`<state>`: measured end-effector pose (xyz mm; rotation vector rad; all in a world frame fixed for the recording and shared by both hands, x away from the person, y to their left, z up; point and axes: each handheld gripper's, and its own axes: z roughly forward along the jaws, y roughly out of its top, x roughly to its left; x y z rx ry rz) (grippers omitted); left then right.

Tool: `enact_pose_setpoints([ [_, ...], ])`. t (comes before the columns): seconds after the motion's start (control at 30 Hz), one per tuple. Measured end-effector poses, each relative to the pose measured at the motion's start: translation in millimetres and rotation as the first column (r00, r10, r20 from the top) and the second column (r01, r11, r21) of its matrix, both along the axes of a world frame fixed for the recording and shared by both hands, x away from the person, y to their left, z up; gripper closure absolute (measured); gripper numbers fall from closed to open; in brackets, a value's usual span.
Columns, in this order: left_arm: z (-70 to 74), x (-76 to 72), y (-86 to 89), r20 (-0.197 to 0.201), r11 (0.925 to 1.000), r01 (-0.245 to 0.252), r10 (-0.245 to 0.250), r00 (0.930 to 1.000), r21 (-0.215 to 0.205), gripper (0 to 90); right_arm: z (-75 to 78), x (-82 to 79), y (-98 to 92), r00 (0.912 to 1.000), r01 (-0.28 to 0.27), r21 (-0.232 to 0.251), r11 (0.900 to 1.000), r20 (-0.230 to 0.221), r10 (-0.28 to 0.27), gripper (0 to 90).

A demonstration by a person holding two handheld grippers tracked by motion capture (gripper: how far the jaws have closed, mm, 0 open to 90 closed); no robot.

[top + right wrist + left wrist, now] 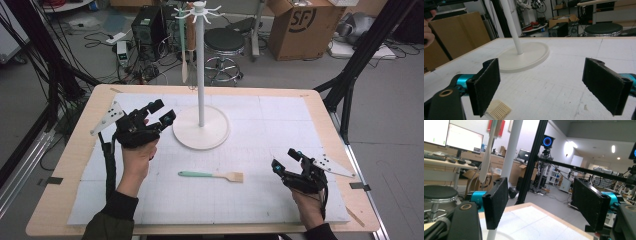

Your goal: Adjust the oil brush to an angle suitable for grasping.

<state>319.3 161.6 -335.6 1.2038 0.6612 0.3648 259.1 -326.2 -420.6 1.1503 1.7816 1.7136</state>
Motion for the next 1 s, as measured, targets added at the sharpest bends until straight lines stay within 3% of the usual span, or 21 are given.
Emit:
enact_pose_setpoints([
  [0.07, -4.6, -4.0, 1.5, 0.004, 0.9999, -0.007, 0.007, 1.0, 0.013, 29.9, 0.1, -1.1, 0.8, 0.9999, -0.006, -0.012, 1.0, 0.01, 0.006, 13.9],
  [0.4, -26.0, -15.3, 7.7, -0.04, 0.9999, -0.011, 0.011, 0.9992, -0.003, 30.3, 1.3, -4.8, 9.5, 0.9997, -0.023, -0.029, 0.999, 0.011, 0.023, 14.0],
  [0.53, -32.2, -17.6, 7.8, -0.048, 0.9993, -0.007, 0.009, 0.9988, 0.036, 30.3, 0.9, -3.2, 11.6, 0.9997, -0.021, -0.038, 0.999, 0.015, 0.022, 14.0],
  [0.83, -51.2, -26.9, 7.9, -0.104, 0.9982, 0.019, -0.013, 0.9945, 0.056, 30.1, 1.1, -4.3, 15.7, 0.999, -0.042, -0.061, 0.997, 0.009, 0.043, 14.0],
  [1.0, -52.2, -34.7, 11.5, -0.099, 0.9955, 0.022, -0.012, 0.995, 0.092, 29.8, 3.3, -5.7, 18.6, 0.9984, -0.051, -0.068, 0.996, 0.021, 0.052, 14.0],
])
